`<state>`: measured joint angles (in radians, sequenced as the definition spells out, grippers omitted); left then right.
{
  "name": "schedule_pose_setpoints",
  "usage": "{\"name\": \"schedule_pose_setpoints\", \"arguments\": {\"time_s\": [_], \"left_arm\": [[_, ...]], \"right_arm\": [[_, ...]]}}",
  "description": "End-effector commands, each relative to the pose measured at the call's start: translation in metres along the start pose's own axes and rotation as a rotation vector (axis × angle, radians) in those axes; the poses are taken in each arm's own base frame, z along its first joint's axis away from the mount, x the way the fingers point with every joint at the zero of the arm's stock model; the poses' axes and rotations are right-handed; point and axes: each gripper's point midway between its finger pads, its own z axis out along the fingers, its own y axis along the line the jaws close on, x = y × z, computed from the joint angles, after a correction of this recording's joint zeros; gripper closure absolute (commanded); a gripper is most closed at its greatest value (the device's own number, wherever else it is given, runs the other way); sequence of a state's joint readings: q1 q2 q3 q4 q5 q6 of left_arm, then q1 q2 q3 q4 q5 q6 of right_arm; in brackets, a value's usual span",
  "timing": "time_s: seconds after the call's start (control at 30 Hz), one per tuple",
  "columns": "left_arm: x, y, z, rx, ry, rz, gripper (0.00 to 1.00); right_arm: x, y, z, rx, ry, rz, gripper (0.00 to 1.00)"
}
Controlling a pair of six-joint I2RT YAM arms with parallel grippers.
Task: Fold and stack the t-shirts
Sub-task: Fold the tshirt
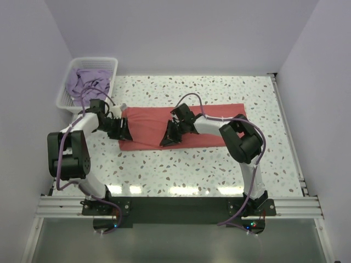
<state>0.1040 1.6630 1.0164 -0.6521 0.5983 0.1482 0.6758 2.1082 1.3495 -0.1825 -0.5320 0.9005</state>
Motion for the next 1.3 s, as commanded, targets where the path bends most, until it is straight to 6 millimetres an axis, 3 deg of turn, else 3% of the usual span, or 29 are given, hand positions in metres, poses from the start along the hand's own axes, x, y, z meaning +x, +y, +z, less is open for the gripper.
{"name": "schedule_pose_setpoints", "arguments": {"time_s": [0.0, 0.3, 0.73, 1.27], "left_arm": [[-0.012, -0.001, 0.002, 0.017, -0.025, -0.013, 0.47], [-0.003, 0.002, 0.013, 0.035, 0.013, -0.058, 0.45], [-0.014, 0.016, 0.019, 0.003, 0.008, -0.094, 0.44], [-0.038, 0.025, 0.009, -0.073, -0.062, -0.091, 0.59]], "right_arm": [[-0.003, 0.015, -0.001, -0.057, 0.002, -0.008, 1.00], [-0.014, 0.010, -0.005, -0.059, -0.014, 0.013, 1.00], [-0.014, 0.000, -0.004, -0.045, -0.006, 0.038, 1.00], [-0.017, -0.003, -0.005, -0.041, -0.008, 0.048, 1.00]]}}
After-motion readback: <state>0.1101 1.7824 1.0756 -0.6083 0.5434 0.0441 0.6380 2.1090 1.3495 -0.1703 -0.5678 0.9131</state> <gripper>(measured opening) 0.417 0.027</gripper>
